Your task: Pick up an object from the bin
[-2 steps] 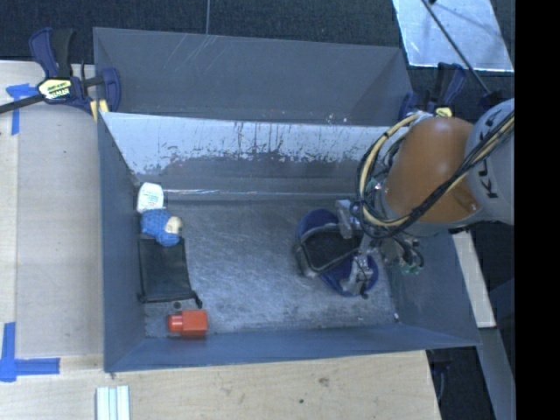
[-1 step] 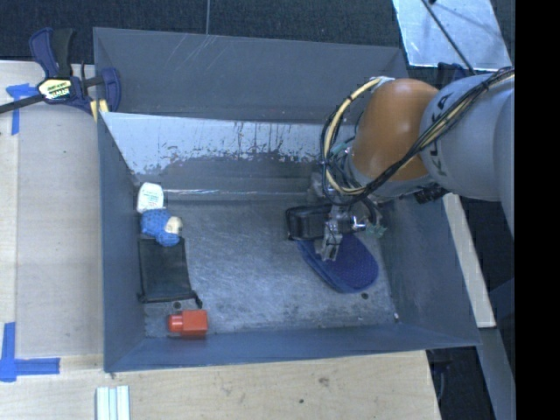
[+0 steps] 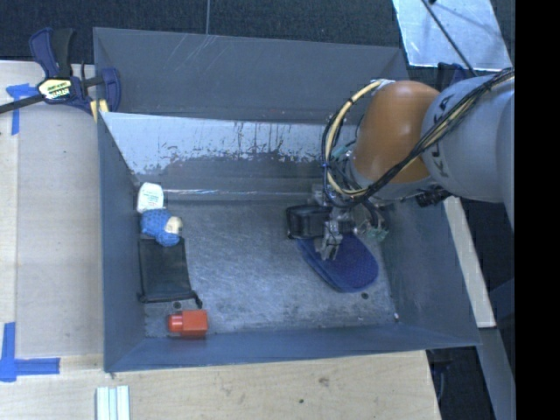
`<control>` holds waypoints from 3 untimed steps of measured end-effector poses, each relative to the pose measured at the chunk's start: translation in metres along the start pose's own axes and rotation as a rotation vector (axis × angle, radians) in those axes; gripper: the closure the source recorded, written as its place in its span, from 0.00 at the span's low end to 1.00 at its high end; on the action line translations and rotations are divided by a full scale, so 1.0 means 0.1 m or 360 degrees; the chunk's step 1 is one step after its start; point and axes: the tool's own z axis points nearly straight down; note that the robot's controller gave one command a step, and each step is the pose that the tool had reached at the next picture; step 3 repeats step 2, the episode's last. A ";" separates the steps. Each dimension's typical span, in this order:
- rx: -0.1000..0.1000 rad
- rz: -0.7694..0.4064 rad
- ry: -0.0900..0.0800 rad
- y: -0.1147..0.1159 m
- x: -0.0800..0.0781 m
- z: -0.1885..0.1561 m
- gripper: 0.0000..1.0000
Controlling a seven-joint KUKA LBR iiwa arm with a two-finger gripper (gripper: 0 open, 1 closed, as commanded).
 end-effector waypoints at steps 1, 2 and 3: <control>0.0002 -0.0050 -0.0003 0.04 0.01 -1.07 1.00; 0.0002 -0.0112 0.0000 0.07 -0.03 -1.56 1.00; 0.0002 -0.0112 0.0000 0.07 -0.03 -1.56 1.00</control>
Offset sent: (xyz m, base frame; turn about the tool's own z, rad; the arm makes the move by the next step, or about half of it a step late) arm -0.0019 0.0053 0.1051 -0.0333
